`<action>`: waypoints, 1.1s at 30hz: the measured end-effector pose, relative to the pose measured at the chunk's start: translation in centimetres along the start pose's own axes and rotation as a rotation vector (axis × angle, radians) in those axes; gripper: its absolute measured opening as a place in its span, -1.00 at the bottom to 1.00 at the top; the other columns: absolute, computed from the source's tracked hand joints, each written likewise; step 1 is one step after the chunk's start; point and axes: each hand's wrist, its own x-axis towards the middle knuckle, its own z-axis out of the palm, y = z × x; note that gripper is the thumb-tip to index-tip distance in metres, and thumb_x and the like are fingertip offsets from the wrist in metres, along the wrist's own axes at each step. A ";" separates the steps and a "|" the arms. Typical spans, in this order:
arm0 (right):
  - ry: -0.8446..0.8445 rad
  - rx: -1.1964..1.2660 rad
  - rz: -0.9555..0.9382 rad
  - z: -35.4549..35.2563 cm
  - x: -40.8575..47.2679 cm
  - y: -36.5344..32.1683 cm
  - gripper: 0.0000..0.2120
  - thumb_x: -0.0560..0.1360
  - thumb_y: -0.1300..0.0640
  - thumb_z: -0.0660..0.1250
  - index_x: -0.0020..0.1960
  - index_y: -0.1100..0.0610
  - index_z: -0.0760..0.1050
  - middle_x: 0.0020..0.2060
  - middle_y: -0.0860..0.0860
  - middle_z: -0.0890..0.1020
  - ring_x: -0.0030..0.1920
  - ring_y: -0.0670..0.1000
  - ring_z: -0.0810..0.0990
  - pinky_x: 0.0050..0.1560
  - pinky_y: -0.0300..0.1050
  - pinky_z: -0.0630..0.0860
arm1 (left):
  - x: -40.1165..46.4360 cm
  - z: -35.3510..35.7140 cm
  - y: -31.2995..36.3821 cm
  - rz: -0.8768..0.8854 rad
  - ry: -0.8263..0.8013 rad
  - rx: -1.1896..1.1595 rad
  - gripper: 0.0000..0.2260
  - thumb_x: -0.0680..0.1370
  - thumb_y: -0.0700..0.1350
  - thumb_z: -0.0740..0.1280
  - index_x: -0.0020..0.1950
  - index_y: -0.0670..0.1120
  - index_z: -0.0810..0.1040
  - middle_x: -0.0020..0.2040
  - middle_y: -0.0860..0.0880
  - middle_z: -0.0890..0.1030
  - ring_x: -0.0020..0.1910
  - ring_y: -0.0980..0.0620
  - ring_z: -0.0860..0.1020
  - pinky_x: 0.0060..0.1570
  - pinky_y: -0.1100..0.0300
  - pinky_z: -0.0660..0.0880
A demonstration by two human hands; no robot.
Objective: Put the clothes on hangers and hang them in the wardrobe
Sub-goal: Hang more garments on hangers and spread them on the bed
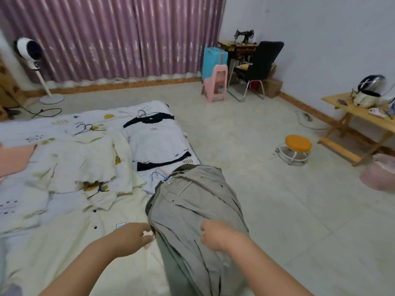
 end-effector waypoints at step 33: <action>-0.136 -0.407 -0.567 17.4 -9.6 -51.9 -0.82 0.56 0.10 0.14 -0.06 0.17 0.47 0.11 0.18 0.52 0.21 0.16 0.46 -0.08 -0.19 0.27 | -40.1 9.5 -45.7 -0.634 0.147 -0.399 -0.58 0.60 0.07 0.13 0.42 -0.06 0.30 0.40 -0.06 0.38 0.33 -0.03 0.39 0.26 0.20 0.32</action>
